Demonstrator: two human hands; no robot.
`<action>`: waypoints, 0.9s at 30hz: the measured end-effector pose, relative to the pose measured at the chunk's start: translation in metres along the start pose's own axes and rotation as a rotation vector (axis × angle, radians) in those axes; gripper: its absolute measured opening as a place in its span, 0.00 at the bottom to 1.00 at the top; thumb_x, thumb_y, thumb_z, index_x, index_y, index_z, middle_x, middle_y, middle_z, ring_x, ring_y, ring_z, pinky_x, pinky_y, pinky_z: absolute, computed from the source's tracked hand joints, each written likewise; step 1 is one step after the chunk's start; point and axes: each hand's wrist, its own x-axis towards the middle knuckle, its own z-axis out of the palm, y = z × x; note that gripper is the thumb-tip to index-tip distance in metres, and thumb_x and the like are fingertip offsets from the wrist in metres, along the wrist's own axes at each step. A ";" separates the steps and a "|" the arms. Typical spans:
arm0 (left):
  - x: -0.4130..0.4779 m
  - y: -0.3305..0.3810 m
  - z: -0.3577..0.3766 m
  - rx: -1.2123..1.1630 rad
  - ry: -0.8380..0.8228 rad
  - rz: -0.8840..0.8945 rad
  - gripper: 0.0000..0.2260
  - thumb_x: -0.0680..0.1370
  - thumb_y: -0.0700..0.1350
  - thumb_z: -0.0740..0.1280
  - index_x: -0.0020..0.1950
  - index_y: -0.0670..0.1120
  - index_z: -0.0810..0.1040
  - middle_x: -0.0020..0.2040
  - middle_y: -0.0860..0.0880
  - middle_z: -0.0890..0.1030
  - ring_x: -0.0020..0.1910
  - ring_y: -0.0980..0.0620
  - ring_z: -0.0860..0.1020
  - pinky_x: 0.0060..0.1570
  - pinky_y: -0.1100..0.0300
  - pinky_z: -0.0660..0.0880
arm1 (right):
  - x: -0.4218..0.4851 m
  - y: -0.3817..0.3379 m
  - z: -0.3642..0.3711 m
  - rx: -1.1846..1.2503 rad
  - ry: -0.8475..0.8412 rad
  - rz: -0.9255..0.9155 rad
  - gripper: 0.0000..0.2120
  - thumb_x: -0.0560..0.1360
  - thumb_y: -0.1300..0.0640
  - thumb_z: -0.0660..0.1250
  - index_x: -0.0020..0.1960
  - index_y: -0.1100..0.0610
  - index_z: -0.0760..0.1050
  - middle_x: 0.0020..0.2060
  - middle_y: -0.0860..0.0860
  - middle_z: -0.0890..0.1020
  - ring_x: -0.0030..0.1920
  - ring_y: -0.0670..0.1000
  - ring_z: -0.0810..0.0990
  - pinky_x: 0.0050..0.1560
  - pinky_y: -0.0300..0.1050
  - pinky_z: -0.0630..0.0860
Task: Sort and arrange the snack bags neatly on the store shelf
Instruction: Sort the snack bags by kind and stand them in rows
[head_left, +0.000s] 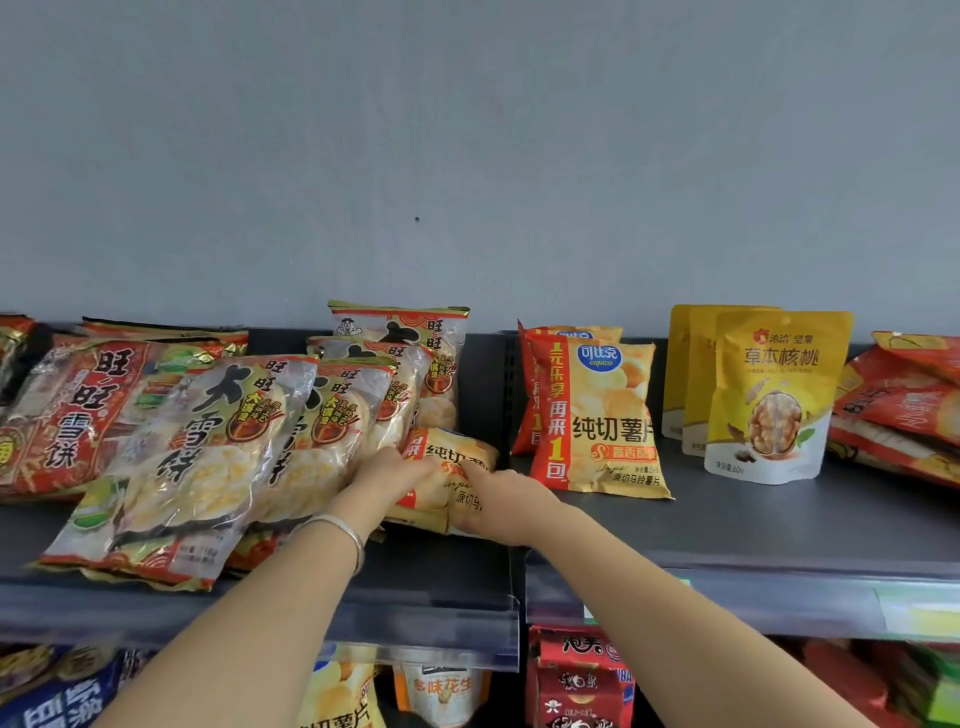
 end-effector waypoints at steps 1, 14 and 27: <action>0.004 0.000 -0.002 -0.065 -0.037 -0.031 0.32 0.76 0.57 0.65 0.72 0.40 0.63 0.68 0.41 0.69 0.66 0.41 0.69 0.64 0.51 0.67 | -0.001 -0.001 0.001 0.024 0.018 0.017 0.34 0.79 0.45 0.60 0.78 0.56 0.49 0.62 0.60 0.76 0.60 0.61 0.76 0.56 0.53 0.74; 0.000 0.034 -0.015 -0.065 -0.088 0.253 0.26 0.72 0.48 0.72 0.63 0.47 0.63 0.61 0.44 0.72 0.55 0.44 0.74 0.51 0.50 0.76 | -0.012 -0.002 -0.012 0.670 0.139 0.208 0.29 0.79 0.60 0.58 0.76 0.53 0.50 0.63 0.61 0.74 0.58 0.57 0.77 0.51 0.46 0.75; -0.040 0.038 -0.036 -0.576 0.050 0.613 0.35 0.73 0.49 0.72 0.74 0.56 0.54 0.59 0.56 0.67 0.54 0.56 0.72 0.52 0.56 0.73 | -0.011 -0.014 -0.036 1.412 0.596 0.210 0.36 0.76 0.43 0.66 0.77 0.49 0.52 0.69 0.49 0.70 0.65 0.52 0.73 0.64 0.53 0.73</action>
